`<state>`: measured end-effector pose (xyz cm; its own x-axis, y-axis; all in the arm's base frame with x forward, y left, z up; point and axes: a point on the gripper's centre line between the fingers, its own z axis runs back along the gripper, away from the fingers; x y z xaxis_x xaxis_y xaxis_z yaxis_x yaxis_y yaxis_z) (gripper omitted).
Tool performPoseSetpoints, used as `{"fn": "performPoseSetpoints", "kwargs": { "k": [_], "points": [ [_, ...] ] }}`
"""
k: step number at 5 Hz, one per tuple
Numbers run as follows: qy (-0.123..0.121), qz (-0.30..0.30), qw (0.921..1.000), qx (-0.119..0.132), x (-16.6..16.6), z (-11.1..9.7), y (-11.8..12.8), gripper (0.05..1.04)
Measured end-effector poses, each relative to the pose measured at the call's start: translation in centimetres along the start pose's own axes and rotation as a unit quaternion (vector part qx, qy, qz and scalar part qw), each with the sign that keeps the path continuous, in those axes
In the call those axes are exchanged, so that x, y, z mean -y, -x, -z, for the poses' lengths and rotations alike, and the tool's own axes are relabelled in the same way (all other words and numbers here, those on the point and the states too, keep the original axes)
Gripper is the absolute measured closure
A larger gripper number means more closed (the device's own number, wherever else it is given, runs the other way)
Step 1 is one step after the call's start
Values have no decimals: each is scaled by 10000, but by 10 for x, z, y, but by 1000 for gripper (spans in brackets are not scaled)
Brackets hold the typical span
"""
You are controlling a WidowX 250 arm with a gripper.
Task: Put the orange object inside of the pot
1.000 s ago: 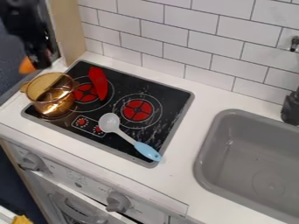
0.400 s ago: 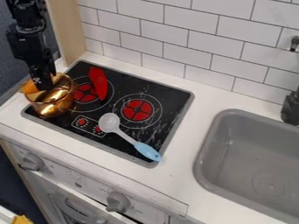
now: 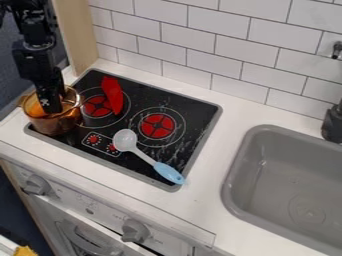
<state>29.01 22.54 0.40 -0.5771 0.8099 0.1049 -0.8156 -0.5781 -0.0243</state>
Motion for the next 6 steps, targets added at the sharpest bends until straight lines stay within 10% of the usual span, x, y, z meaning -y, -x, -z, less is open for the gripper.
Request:
{"fn": "performPoseSetpoints", "kwargs": {
  "k": [1, 2, 4, 6],
  "points": [
    [22, -11, 10000, 56, 1, 3, -1, 400],
    [-18, -3, 9999, 121, 0, 2, 1, 121],
    [-132, 143, 9998, 56, -5, 3, 14, 81],
    [406, 149, 9982, -423, 1, -66, 26, 83]
  ]
}}
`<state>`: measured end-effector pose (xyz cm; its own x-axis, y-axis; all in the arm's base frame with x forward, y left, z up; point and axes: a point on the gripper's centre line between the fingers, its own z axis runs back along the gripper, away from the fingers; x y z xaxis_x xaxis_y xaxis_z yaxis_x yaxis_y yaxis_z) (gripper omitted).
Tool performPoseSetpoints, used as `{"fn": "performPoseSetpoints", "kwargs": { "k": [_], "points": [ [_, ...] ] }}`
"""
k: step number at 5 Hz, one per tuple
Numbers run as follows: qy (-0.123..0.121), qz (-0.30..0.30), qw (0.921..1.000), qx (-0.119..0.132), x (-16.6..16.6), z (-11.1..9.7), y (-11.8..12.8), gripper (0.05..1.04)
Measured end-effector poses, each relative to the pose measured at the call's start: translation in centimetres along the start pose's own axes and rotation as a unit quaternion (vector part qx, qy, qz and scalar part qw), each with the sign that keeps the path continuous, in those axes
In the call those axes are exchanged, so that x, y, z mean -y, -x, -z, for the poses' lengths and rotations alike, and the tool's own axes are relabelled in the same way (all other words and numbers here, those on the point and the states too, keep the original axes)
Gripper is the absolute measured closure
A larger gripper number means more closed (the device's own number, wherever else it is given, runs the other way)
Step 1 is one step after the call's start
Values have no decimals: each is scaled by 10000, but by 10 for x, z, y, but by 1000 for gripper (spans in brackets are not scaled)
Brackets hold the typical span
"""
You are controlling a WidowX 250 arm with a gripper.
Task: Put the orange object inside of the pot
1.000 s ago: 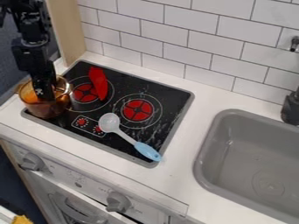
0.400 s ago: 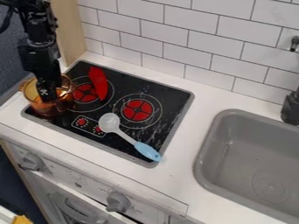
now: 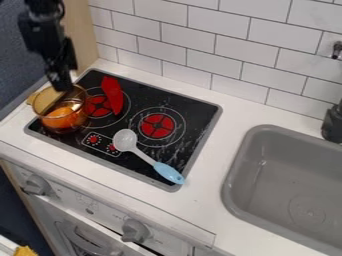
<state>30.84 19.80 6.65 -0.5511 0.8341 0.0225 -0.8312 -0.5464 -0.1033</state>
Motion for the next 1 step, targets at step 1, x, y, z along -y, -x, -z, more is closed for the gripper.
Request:
{"fn": "performPoseSetpoints", "kwargs": {
  "k": [1],
  "points": [
    [337, -92, 9994, -2, 3, -31, -1, 83]
  ]
}}
